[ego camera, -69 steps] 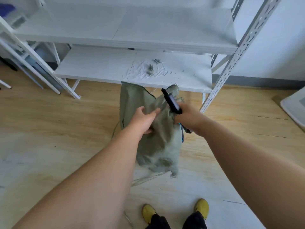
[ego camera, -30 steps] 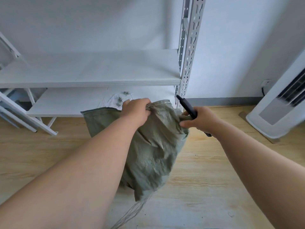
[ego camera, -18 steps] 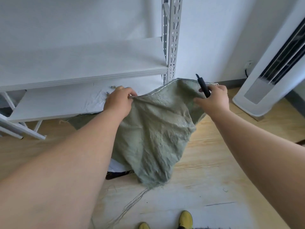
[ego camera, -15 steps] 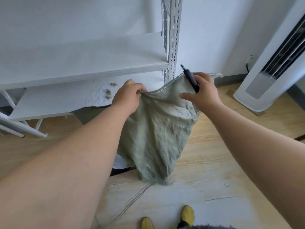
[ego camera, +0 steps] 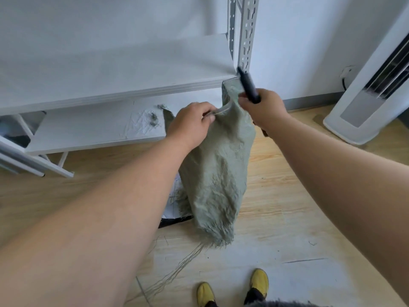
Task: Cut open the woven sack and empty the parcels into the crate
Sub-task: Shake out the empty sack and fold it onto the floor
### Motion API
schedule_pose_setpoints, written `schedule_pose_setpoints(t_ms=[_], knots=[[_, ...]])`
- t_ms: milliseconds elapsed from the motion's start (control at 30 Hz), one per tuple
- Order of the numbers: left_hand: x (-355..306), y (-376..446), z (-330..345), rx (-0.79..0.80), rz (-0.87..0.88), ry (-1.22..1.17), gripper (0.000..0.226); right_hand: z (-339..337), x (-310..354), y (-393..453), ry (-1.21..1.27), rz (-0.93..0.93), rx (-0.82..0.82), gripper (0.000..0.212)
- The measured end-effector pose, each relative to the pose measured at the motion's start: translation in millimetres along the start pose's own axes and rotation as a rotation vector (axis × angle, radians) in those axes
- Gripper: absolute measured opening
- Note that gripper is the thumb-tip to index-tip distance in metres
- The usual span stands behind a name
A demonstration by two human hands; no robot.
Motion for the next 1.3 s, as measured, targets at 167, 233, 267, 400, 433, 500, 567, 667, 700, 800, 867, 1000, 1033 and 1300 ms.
schedule_pose_setpoints(t_ms=[167,233,267,400,433,500,567,667,700,800,867,1000,1033,1300], knots=[[15,-6,1,-0.008,-0.187,-0.250,0.019,48,0,-27,0.296,0.228,0.209,0.042],[15,-12,5,0.033,-0.207,-0.354,0.022,65,3,-33,0.363,0.305,0.297,0.044],[18,-16,7,0.058,-0.220,-0.390,0.025,69,6,-33,0.372,0.311,0.318,0.043],[39,-32,21,0.289,-0.274,-0.282,0.054,64,13,-27,0.172,0.201,0.266,0.022],[47,-36,24,0.353,-0.297,-0.173,0.057,61,12,-26,0.132,0.192,0.237,0.019],[64,-41,23,0.462,-0.312,0.141,0.056,58,10,-24,0.063,0.176,0.225,0.025],[72,-47,22,0.581,-0.280,0.489,0.053,57,10,-24,-0.029,0.151,0.257,0.025],[72,-55,27,0.715,-0.213,0.740,0.042,52,12,-24,-0.180,0.089,0.266,0.020],[68,-53,29,0.679,-0.189,0.697,0.034,50,12,-23,-0.215,0.063,0.259,0.021],[44,-40,22,0.370,-0.086,0.348,0.018,43,12,-20,-0.200,0.033,0.238,0.024],[29,-40,23,0.280,-0.031,0.254,0.023,40,9,-20,-0.138,0.051,0.232,0.022],[44,-44,46,0.402,-0.208,0.194,0.046,39,7,-22,-0.141,0.023,0.221,0.027],[50,-44,49,0.440,-0.257,0.176,0.045,39,8,-23,-0.160,0.004,0.221,0.028],[22,-24,33,0.249,-0.182,0.236,0.074,45,28,-32,-0.145,-0.159,0.357,0.032]])
Point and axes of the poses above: each hand's wrist, its own y-axis towards the middle knuckle, its own z-axis out of the palm, x = y × z, the point moved 9 cm from there along y, towards the middle knuckle, and after that the axes turned 6 degrees about -y, right-handed, at the moved point
